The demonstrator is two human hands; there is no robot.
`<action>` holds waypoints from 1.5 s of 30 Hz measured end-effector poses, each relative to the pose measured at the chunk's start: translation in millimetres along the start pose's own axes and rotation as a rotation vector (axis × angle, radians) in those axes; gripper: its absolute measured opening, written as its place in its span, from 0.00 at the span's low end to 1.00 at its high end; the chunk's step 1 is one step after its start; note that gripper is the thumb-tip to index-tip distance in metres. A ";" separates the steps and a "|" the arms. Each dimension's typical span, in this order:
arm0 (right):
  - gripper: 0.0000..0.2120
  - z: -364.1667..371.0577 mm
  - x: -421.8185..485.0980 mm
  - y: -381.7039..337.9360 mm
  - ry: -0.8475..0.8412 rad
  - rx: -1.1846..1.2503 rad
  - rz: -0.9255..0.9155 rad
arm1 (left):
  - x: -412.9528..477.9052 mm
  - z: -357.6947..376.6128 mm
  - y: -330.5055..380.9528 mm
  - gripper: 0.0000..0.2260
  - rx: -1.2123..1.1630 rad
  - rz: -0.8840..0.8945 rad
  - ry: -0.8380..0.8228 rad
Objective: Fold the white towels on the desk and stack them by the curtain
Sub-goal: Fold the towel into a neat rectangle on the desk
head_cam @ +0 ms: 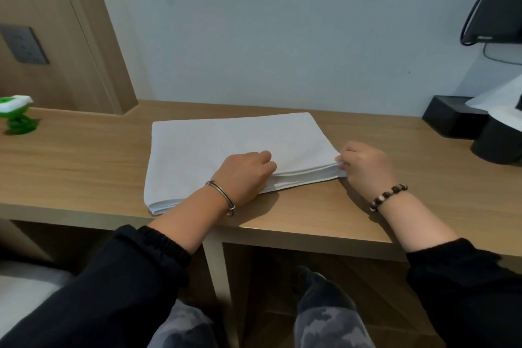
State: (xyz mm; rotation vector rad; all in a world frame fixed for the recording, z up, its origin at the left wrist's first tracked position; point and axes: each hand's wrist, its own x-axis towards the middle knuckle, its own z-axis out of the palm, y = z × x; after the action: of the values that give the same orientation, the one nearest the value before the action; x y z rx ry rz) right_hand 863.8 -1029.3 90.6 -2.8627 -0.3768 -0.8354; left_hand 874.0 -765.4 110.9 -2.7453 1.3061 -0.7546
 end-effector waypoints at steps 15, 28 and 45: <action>0.08 3.8 8.5 8.0 -0.277 -0.086 0.069 | 0.9 29.0 -3.2 0.08 -0.038 -0.073 -0.103; 0.16 -3.8 37.3 -25.3 -0.505 -0.423 0.098 | -6.5 27.5 -14.8 0.11 -0.021 -0.206 -0.122; 0.14 7.4 28.4 -49.0 -0.495 -0.636 0.120 | -54.2 0.9 -33.7 0.08 -0.139 -0.106 -0.143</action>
State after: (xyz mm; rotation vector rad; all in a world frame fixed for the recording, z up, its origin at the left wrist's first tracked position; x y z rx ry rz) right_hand 877.3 -975.1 102.8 -3.6308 0.0373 -0.2272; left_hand 869.9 -703.9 94.5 -2.9334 1.2390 -0.4766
